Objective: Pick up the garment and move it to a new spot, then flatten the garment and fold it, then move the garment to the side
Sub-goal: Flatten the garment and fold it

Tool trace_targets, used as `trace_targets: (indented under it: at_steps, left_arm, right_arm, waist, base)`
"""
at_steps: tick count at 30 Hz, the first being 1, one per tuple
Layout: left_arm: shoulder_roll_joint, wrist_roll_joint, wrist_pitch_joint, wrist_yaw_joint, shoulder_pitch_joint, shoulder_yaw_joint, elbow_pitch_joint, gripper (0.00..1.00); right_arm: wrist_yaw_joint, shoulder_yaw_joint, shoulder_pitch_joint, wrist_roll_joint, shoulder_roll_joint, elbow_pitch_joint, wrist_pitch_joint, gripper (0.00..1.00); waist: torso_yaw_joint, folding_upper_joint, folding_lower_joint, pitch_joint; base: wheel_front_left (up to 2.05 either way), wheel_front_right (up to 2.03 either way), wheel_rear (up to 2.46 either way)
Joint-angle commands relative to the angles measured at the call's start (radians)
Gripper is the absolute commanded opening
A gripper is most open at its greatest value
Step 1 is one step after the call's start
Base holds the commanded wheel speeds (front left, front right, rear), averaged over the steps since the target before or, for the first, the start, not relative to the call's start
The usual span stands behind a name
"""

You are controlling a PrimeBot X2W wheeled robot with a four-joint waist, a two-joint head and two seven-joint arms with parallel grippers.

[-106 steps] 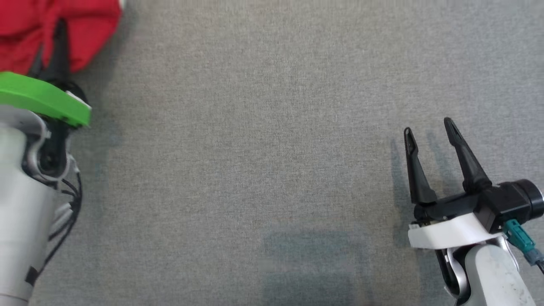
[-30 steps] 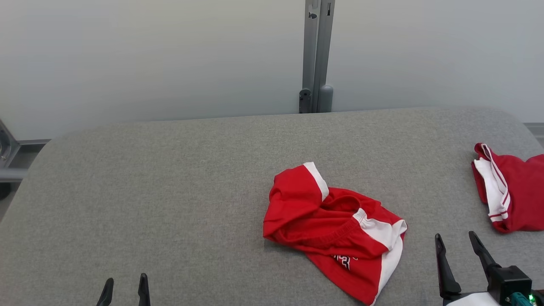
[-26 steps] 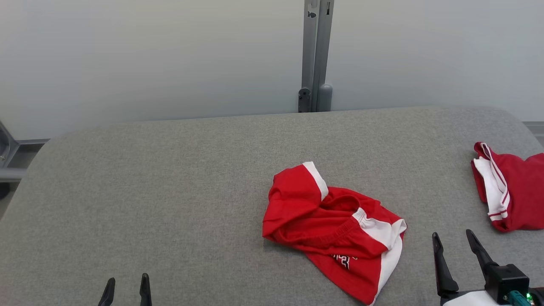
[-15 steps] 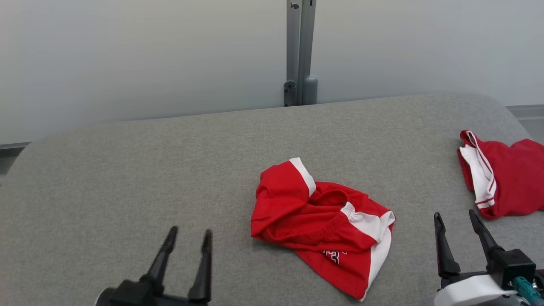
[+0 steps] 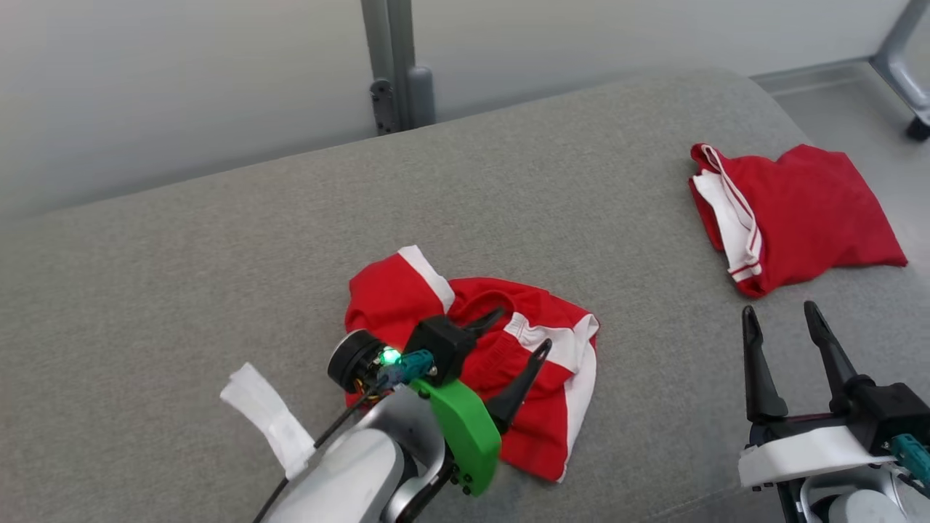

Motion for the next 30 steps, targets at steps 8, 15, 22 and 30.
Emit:
trace_targets:
  at_steps: [8,15,22,30]
  left_arm:
    - [-0.003,-0.03,0.094,0.057,-0.08,0.039,0.17,1.0]
    - [0.012,-0.036,0.111,0.084,-0.108,0.058,0.237,1.0]
    - [0.01,-0.038,0.125,0.076,-0.115,0.041,0.258,0.98]
    - [-0.01,-0.047,0.11,0.109,-0.145,0.056,0.129,0.0]
  right_arm:
    - [0.0,-0.015,-0.022,0.06,-0.001,0.007,-0.003,1.0]
    - [0.0,-0.011,-0.033,0.082,-0.001,0.011,-0.003,1.0]
    - [0.0,-0.015,-0.038,0.09,-0.001,0.016,-0.003,1.0]
    - [0.0,-0.019,-0.027,0.095,-0.001,0.025,-0.003,1.0]
  waist:
    - [-0.179,0.0,0.0,0.154]
    - [-0.189,0.0,0.0,0.166]
    - [-0.191,0.0,0.0,0.167]
    - [-0.178,0.0,0.0,0.154]
  base:
    - [0.0,0.0,0.0]
    - [0.0,0.0,0.0]
    - [0.0,0.0,0.0]
    - [0.0,0.0,0.0]
